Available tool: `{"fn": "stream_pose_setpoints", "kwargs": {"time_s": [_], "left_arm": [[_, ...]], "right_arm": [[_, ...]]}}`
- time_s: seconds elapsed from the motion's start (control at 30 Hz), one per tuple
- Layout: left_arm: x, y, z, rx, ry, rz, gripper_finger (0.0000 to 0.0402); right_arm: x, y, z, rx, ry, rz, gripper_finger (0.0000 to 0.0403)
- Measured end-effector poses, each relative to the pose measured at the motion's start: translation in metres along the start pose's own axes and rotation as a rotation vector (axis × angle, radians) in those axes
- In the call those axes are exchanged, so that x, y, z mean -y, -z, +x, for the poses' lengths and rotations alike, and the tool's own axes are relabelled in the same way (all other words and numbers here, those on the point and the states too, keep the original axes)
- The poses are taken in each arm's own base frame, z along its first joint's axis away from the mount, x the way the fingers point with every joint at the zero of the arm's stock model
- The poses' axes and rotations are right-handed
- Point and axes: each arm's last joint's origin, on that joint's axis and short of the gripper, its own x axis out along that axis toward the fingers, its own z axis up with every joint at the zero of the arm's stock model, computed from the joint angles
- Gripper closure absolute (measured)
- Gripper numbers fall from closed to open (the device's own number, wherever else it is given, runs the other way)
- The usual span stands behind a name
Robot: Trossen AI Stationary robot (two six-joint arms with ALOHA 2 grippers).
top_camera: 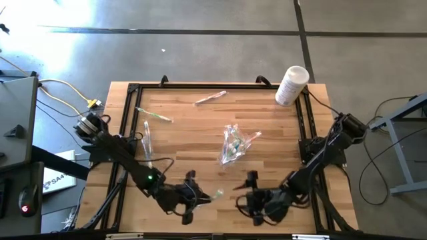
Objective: Pick & Place toothbrushing station
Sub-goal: Put the green toothbrush into the transparent organizer
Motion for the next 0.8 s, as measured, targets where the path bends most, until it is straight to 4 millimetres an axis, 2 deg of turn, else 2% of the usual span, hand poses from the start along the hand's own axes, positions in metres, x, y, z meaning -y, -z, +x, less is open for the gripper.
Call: {"fn": "stream_pose_setpoints", "kwargs": {"time_s": [0.17,0.4,0.63,0.8], "left_arm": [[0.003,0.010,0.023,0.057,0.027,0.130,0.0375],[-0.009,0.004,0.031,0.067,-0.006,0.142,0.0375],[-0.024,0.002,0.043,0.056,-0.040,0.147,0.0375],[-0.026,0.003,0.047,0.054,-0.045,0.164,0.0375]], "right_arm": [[0.018,-0.014,0.013,0.062,-0.003,0.030,0.0133],[0.028,-0.023,0.022,0.089,-0.183,0.080,0.0133],[0.035,-0.027,0.025,0.105,-0.207,0.094,0.0133],[0.036,-0.023,0.026,0.068,-0.199,0.084,0.0167]]}}
